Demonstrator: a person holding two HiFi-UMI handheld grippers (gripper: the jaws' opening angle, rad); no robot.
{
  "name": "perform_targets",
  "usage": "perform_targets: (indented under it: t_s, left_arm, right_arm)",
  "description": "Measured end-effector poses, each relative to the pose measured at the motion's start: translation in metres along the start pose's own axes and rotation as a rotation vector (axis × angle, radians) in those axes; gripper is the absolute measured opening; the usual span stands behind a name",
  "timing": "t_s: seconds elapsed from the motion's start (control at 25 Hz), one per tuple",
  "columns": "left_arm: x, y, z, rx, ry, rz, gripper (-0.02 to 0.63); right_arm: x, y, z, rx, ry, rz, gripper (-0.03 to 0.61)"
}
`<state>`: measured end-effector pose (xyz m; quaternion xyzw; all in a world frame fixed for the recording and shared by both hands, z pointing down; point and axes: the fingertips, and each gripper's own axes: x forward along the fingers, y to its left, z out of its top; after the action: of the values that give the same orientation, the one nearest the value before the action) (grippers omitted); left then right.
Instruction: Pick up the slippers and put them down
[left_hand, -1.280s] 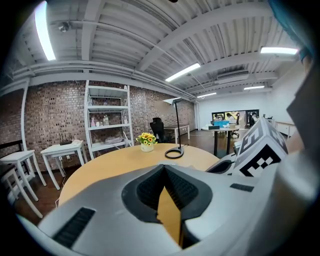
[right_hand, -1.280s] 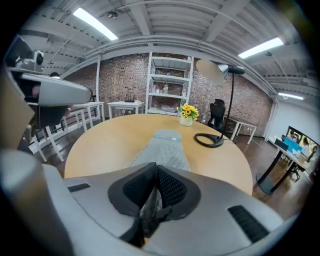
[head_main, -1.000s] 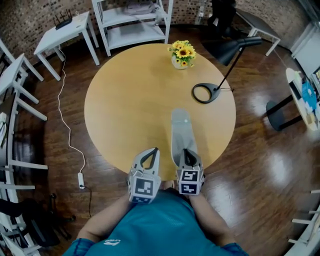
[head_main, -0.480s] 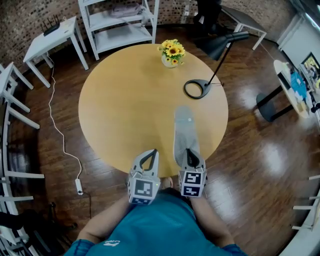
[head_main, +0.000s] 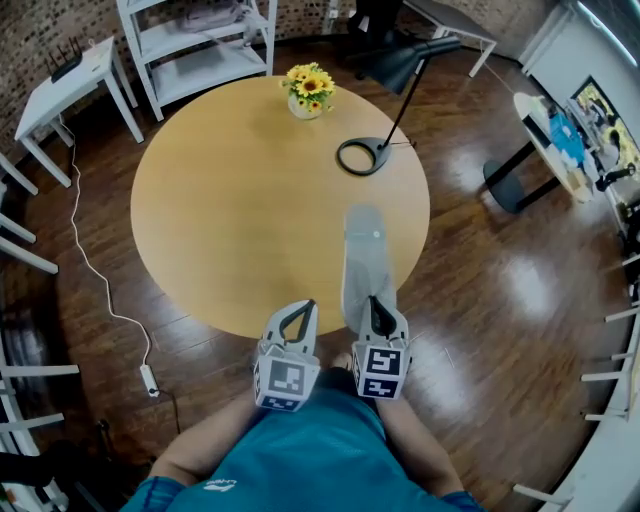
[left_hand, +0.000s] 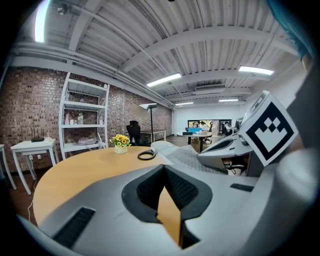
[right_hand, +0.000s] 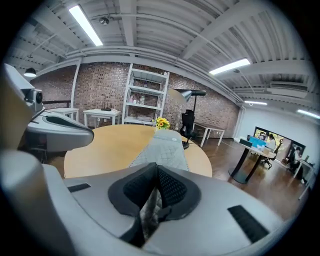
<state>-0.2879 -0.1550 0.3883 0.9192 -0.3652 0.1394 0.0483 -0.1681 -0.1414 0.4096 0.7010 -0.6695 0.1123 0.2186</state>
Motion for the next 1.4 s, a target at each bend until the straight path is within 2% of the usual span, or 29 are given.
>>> perform_targets:
  t_s: [0.28, 0.48, 1.12, 1.4]
  left_arm:
    - [0.016, -0.035, 0.016, 0.051, -0.004, -0.023, 0.005]
    - [0.043, -0.089, 0.027, 0.091, 0.002, -0.075, 0.005]
    - [0.128, -0.266, 0.059, 0.178, 0.017, -0.216, 0.005]
    - [0.147, -0.338, 0.057, 0.227, 0.015, -0.325, 0.005]
  right_arm:
    - [-0.019, -0.048, -0.011, 0.053, -0.031, -0.051, 0.031]
    - [-0.037, -0.100, -0.020, 0.088, -0.046, -0.081, 0.031]
    - [-0.101, -0.278, -0.091, 0.196, -0.029, -0.207, 0.031]
    - [-0.137, -0.333, -0.131, 0.257, -0.015, -0.304, 0.031]
